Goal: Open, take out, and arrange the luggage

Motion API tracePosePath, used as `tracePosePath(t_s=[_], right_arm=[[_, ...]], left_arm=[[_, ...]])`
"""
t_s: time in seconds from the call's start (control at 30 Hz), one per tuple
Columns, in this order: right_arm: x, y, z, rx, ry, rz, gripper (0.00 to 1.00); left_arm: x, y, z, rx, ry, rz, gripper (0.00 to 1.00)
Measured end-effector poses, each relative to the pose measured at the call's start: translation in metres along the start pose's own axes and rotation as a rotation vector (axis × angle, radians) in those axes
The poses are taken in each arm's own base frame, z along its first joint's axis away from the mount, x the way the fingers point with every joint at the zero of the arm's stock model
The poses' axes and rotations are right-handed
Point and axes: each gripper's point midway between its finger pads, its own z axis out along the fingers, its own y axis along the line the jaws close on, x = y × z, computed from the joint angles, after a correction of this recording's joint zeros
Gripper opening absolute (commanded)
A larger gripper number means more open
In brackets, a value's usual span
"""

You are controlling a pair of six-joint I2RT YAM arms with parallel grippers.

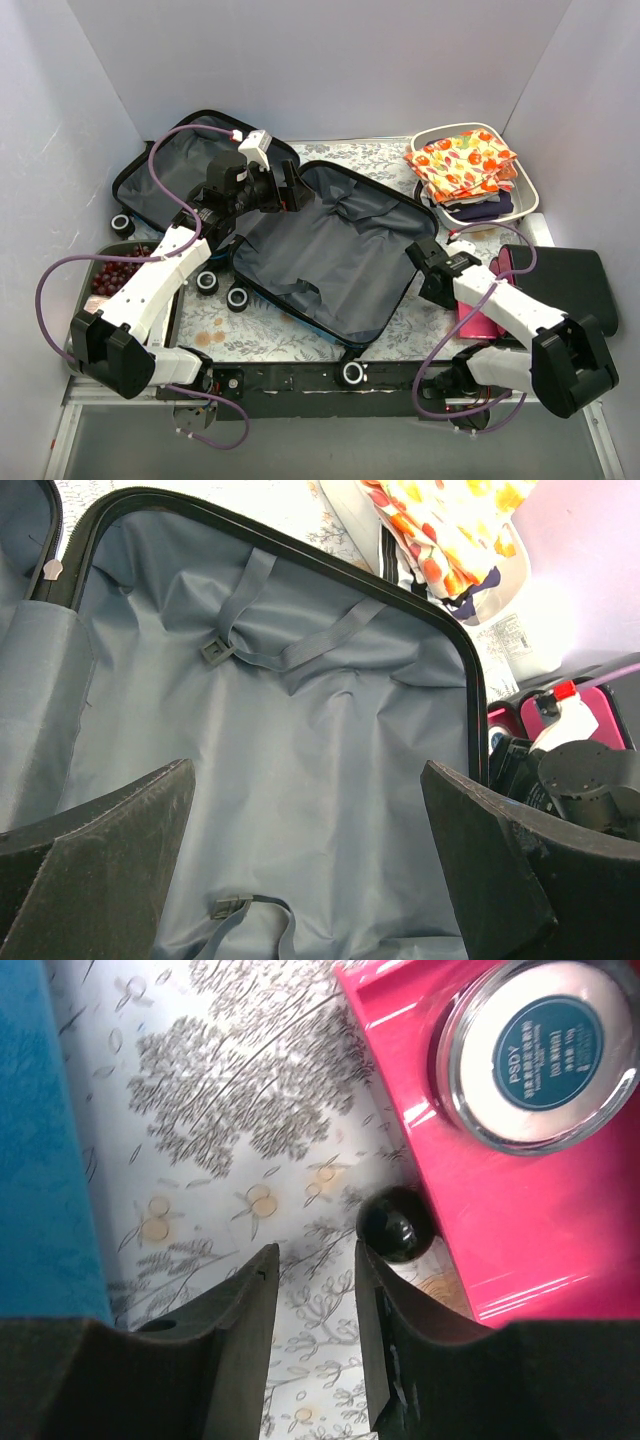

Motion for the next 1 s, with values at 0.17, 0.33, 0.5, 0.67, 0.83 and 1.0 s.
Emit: tracePosePath(t_s=[0.17, 0.33, 0.5, 0.67, 0.83, 1.0], right_arm=[[-0.016, -0.015, 0.006, 0.066, -0.050, 0.050, 0.45], [-0.031, -0.029, 0.012, 0.118, -0.090, 0.082, 0.47], [-0.041, -0.047, 0.021, 0.203, -0.114, 0.096, 0.49], [-0.047, -0.058, 0.024, 0.266, -0.137, 0.094, 0.50], [-0.051, -0.071, 0.025, 0.326, -0.159, 0.093, 0.51], [-0.055, -0.079, 0.026, 0.370, -0.174, 0.093, 0.52]], left_arm=[[0.000, 0.000, 0.000, -0.001, 0.000, 0.000, 0.98], [0.000, 0.000, 0.000, -0.003, -0.001, 0.000, 0.98], [0.000, 0.001, 0.000, -0.010, -0.003, 0.000, 0.98], [0.001, 0.003, 0.002, -0.020, 0.000, 0.000, 0.98], [0.006, 0.006, 0.005, -0.031, 0.016, -0.004, 0.98], [0.010, 0.009, 0.006, -0.043, 0.040, -0.010, 0.98]])
